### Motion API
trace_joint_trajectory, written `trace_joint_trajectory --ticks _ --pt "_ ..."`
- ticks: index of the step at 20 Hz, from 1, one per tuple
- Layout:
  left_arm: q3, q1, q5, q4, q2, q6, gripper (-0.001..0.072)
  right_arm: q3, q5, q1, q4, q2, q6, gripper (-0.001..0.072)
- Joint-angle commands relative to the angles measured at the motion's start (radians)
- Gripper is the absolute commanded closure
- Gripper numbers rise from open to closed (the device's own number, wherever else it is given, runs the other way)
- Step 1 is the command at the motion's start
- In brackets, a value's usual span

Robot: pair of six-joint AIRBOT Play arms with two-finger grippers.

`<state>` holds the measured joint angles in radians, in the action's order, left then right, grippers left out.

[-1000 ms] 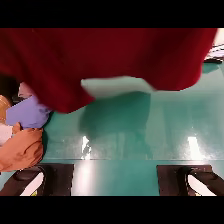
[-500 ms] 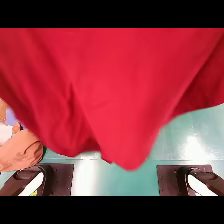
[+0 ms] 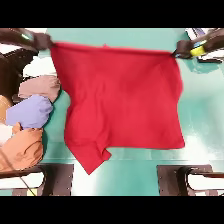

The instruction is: Fold the shirts.

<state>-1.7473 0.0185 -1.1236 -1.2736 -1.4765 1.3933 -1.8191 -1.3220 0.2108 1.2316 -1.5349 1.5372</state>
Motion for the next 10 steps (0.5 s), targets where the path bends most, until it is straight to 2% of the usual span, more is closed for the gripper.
trace_joint_trajectory --ticks 1,2,3,4,7,9,10 --pt "0.019 -0.001 0.027 -0.005 -0.165 0.015 0.0683 -0.014 0.057 0.000 -0.009 -0.160 -0.001 0.0694" --pt "0.019 -0.004 0.032 -0.006 -0.174 0.021 0.0604 -0.045 0.052 0.000 -0.011 -0.193 -0.001 0.0652" --pt "0.019 -0.007 0.032 -0.006 -0.175 0.024 0.0315 -0.077 0.033 0.000 -0.012 -0.219 -0.001 0.0409" --pt "0.015 -0.015 0.021 -0.005 -0.172 0.032 0.0151 -0.114 0.003 -0.005 -0.011 -0.240 -0.001 0.0298" --pt "0.007 -0.074 -0.143 -0.004 -0.138 0.065 0.0169 -0.164 -0.122 -0.027 -0.067 -0.244 -0.029 0.0301" --pt "0.050 -0.119 -0.247 -0.003 -0.083 0.063 0.0168 -0.106 -0.195 -0.045 -0.107 -0.193 -0.058 0.0302" --pt "0.111 -0.139 -0.249 -0.003 -0.040 0.062 0.0169 -0.047 -0.207 -0.051 -0.116 -0.153 -0.063 0.0302"
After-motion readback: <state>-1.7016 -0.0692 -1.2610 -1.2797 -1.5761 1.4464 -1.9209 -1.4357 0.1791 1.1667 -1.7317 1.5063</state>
